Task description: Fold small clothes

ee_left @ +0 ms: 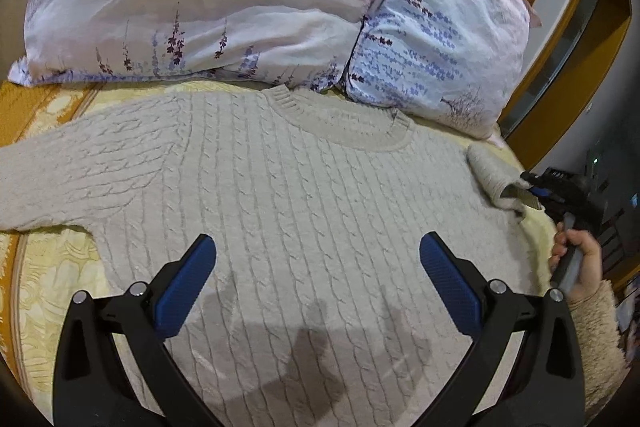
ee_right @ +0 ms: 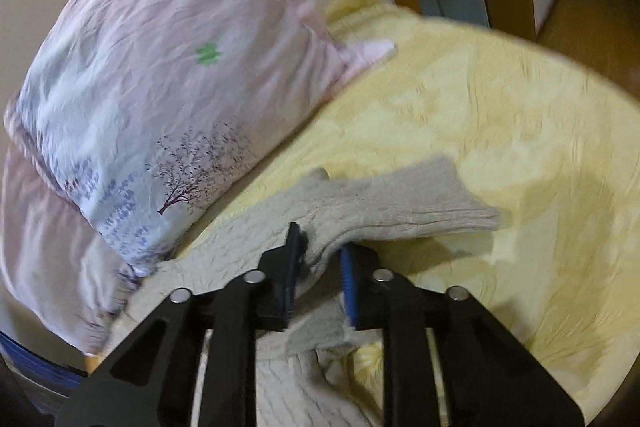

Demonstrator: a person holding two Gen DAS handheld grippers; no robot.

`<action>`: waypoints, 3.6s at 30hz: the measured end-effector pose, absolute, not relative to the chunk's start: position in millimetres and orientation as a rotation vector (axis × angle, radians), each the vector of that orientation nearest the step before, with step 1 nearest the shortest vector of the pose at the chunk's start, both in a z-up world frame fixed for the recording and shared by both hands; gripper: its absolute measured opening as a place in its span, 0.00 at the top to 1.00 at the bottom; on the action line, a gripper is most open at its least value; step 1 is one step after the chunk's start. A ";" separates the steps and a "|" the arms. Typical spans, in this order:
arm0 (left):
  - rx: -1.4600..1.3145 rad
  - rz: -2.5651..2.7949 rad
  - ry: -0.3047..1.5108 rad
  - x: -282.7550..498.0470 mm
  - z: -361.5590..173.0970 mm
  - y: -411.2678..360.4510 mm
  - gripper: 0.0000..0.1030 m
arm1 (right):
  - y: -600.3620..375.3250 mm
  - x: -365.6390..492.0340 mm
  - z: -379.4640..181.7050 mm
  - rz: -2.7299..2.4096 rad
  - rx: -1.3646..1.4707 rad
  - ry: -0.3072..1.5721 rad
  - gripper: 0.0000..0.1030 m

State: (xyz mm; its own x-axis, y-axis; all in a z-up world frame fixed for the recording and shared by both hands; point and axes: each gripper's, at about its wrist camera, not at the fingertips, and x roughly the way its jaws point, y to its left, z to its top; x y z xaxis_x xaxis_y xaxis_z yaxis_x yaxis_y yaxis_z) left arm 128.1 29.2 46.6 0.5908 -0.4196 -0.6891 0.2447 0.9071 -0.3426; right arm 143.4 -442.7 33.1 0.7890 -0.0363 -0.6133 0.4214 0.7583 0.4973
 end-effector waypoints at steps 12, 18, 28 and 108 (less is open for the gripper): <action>-0.535 -0.521 0.862 150.2 45.4 63.5 0.02 | -294.6 182.5 81.2 0.222 0.380 0.601 0.90; -0.648 -0.581 0.923 169.8 31.5 57.7 0.02 | -217.7 205.4 27.1 0.367 0.239 0.831 0.90; -0.806 -0.578 1.075 209.9 3.7 28.7 0.26 | -258.0 162.4 27.3 0.431 0.463 0.857 0.59; -0.905 0.090 0.762 97.9 34.8 311.9 0.45 | -266.3 168.4 5.0 0.174 0.428 0.954 0.31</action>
